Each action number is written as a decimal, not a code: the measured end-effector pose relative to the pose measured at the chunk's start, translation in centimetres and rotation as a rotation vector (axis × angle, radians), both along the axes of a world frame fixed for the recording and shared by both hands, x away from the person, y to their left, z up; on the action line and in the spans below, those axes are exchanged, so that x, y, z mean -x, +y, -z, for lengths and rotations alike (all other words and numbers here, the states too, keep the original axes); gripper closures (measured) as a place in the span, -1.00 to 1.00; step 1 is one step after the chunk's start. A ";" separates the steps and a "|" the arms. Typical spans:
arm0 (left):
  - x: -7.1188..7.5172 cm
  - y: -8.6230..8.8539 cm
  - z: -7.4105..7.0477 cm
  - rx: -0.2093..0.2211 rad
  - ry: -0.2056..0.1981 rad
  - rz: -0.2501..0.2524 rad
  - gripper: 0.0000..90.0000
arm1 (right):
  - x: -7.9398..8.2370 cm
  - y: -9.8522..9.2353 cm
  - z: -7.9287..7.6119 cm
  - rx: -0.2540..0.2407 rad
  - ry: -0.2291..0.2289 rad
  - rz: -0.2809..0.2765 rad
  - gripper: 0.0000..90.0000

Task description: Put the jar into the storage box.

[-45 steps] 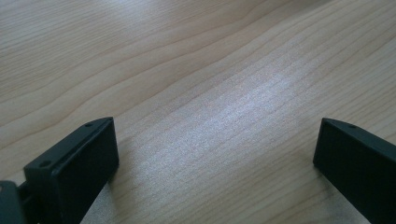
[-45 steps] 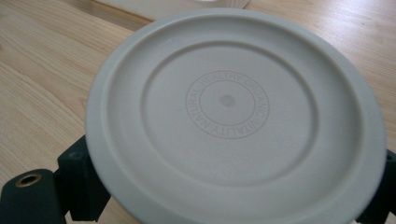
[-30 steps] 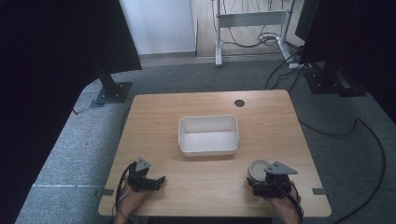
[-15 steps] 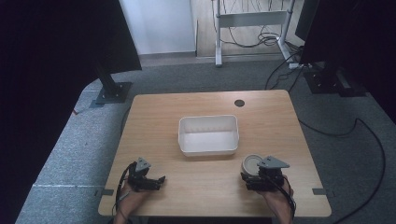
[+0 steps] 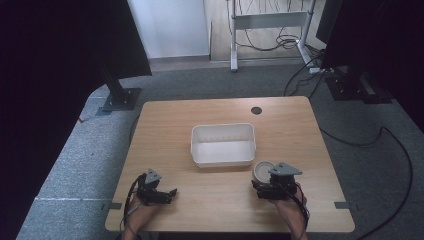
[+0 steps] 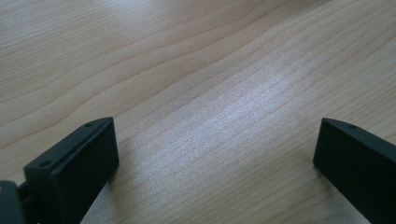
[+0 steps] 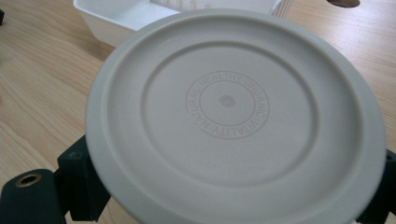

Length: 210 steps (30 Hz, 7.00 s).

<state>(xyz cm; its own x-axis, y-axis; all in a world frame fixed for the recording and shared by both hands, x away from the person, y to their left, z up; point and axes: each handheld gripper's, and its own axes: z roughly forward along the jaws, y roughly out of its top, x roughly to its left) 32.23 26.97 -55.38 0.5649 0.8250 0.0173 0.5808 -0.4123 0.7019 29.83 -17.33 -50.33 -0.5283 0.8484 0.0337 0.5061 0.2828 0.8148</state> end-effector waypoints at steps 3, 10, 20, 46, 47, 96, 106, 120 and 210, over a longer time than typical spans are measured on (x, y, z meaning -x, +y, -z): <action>0.0 0.0 0.0 0.000 0.000 0.000 -1.00 | -0.3 0.3 -0.1 0.000 -0.003 -0.001 -0.79; 0.0 0.0 0.0 0.000 0.000 0.000 -1.00 | -0.9 1.1 -0.2 0.001 -0.004 -0.006 -0.79; 0.0 0.0 0.0 0.000 0.000 0.000 -1.00 | -1.6 2.1 -0.2 -0.001 -0.006 -0.007 -0.79; 0.0 0.0 0.0 0.000 0.000 0.000 -1.00 | -4.2 6.2 -1.5 0.009 -0.025 -0.047 -0.79; 0.0 0.0 0.0 0.000 0.000 0.000 -1.00 | -4.4 6.4 -1.5 0.006 -0.025 -0.046 -0.79; 0.0 0.0 0.0 0.000 0.000 0.000 -1.00 | -11.2 12.1 -1.6 0.018 -0.035 -0.039 -0.79; 0.0 0.0 0.0 0.000 0.000 0.000 -1.00 | -12.1 13.3 -0.3 0.031 -0.024 -0.039 -0.79; 0.0 0.0 0.0 0.000 0.001 0.000 -1.00 | -12.7 14.6 1.7 0.074 0.002 -0.037 -0.79; 0.0 0.0 0.0 0.000 0.000 -0.003 -1.00 | -8.2 9.6 -0.8 0.071 -0.012 -0.157 -0.94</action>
